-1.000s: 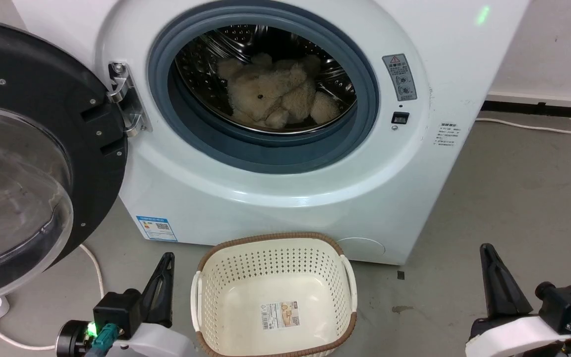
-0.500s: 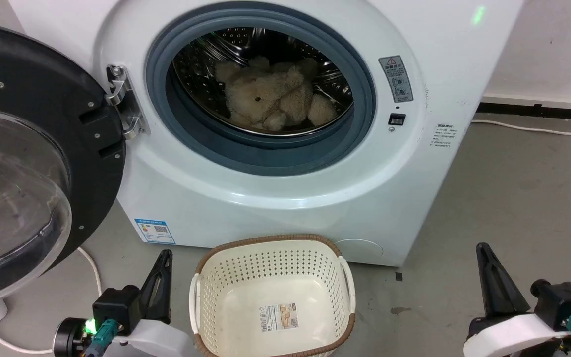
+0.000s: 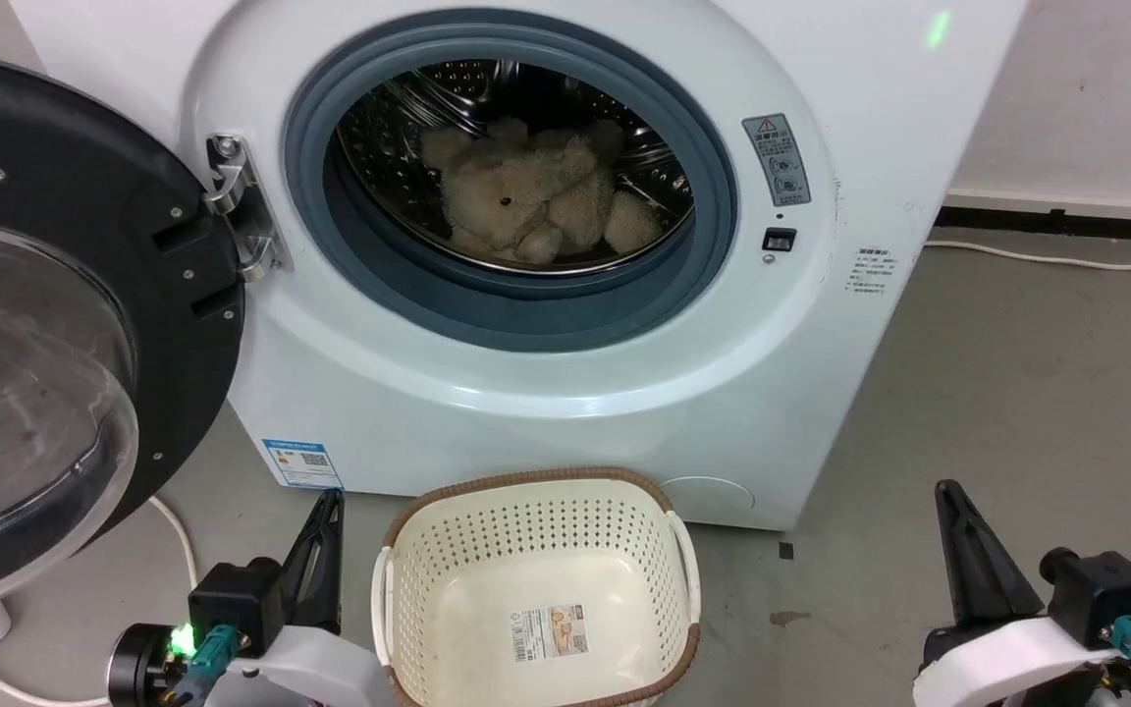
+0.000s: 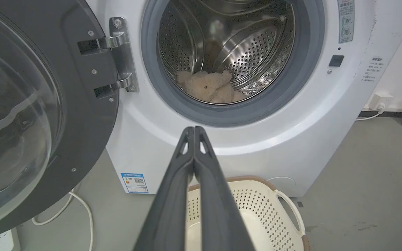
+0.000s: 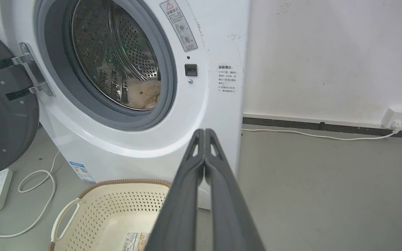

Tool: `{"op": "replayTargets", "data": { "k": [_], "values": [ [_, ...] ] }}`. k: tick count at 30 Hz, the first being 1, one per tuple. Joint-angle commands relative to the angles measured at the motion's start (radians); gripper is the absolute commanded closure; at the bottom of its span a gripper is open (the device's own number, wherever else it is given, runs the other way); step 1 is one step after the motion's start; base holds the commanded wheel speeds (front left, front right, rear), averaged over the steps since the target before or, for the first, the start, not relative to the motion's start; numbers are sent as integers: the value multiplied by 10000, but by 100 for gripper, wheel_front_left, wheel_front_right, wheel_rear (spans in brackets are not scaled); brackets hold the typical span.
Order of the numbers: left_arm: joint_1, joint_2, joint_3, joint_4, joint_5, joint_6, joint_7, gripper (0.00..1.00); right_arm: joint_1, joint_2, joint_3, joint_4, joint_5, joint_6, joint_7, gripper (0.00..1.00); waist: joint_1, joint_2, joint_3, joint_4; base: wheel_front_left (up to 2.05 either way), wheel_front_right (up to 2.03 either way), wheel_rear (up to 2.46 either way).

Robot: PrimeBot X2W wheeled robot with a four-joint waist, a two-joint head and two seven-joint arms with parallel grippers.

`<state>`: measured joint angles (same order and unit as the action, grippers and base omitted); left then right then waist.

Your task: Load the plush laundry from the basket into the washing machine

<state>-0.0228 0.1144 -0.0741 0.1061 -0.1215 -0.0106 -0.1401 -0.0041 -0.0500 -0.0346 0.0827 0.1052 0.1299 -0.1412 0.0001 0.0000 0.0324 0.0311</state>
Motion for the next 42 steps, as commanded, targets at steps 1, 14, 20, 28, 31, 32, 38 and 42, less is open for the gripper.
{"op": "replayTargets", "data": {
  "k": [1, 14, 20, 28, 31, 32, 38, 42],
  "values": [
    [108, -30, 68, -90, 92, 45, 62, 100, 20, -1, 22, -96, -86, 4, 68, 100, 0, 0, -9, -8, 0, 0, 0],
    [132, -151, 201, -283, 314, 57, 327, 100, 24, -1, 87, -241, -277, 5, 334, 100, 0, 0, -71, -68, 0, 0, 0],
    [145, -216, 273, -387, 435, 64, 471, 100, 27, -2, 121, -319, -380, 5, 478, 100, 0, 0, -105, -101, 0, 0, 0],
    [159, -291, 356, -505, 572, 71, 634, 100, 29, -2, 161, -409, -499, 6, 642, 100, 0, 0, -143, -138, 0, 0, 0],
    [165, -319, 387, -550, 623, 74, 696, 100, 30, -2, 176, -442, -543, 6, 704, 100, 0, 0, -158, -152, 0, 0, 0],
    [167, -329, 397, -565, 640, 75, 716, 100, 30, -2, 181, -453, -558, 6, 725, 100, 0, 0, -163, -156, 0, 0, 0],
    [178, -384, 458, -653, 743, 80, 838, 100, 32, -2, 210, -520, -646, 6, 847, 100, 0, 0, -191, -184, 0, 0, 0],
    [185, -422, 499, -713, 812, 84, 920, 100, 33, -2, 230, -565, -705, 6, 929, 100, 0, 0, -211, -202, 0, 0, 0]
  ]
}}
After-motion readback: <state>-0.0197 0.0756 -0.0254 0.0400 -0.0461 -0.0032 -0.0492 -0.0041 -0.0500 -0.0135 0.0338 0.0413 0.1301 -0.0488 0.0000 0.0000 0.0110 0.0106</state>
